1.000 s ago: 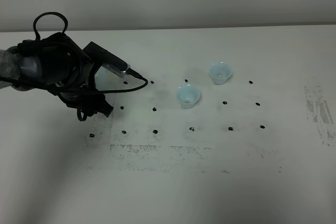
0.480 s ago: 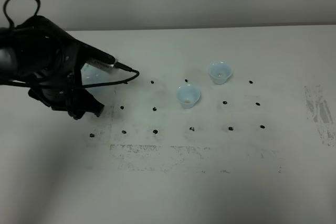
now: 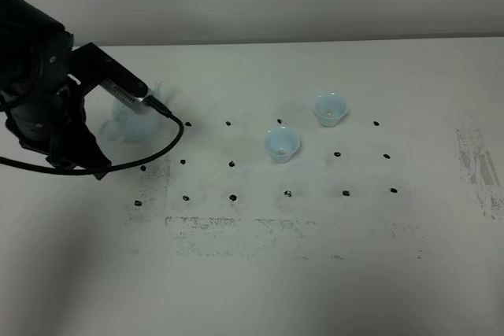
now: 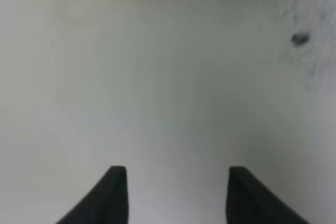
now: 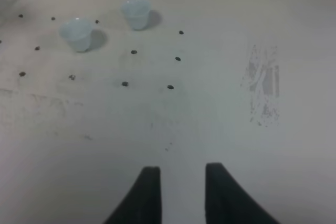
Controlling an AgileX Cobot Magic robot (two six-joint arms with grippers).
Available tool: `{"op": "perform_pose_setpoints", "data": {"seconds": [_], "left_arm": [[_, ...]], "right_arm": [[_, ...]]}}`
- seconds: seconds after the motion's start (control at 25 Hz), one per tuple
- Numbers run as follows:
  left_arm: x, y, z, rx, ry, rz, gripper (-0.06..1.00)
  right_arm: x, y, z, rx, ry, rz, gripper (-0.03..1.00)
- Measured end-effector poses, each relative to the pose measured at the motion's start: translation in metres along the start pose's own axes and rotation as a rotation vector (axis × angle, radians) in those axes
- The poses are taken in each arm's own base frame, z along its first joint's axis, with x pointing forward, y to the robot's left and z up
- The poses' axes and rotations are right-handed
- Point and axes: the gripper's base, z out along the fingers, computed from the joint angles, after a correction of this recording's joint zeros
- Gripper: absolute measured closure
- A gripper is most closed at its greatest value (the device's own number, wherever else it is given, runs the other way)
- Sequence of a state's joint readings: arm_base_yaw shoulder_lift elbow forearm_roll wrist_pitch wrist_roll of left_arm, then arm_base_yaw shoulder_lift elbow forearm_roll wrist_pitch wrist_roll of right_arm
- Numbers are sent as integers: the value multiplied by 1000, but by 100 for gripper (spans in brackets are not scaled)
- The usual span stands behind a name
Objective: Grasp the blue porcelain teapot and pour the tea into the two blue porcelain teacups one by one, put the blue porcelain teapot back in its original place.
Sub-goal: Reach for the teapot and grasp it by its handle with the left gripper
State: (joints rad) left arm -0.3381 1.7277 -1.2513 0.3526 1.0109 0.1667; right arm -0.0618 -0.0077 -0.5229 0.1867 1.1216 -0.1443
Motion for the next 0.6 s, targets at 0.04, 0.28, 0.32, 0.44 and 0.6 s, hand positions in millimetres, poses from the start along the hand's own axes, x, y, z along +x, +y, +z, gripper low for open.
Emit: {"op": "perform_pose_setpoints", "data": {"seconds": [0.04, 0.28, 0.32, 0.44, 0.6], "left_arm": [[3, 1, 0, 8, 29, -5, 55], [19, 19, 7, 37, 120, -129, 60], [22, 23, 9, 38, 125, -154, 60], [28, 36, 14, 39, 118, -187, 60], [23, 46, 20, 70, 16, -211, 60]], "right_arm": [[0, 0, 0, 0, 0, 0, 73], [0, 0, 0, 0, 0, 0, 73], [0, 0, 0, 0, 0, 0, 73], [0, 0, 0, 0, 0, -1, 73], [0, 0, 0, -1, 0, -1, 73]]}}
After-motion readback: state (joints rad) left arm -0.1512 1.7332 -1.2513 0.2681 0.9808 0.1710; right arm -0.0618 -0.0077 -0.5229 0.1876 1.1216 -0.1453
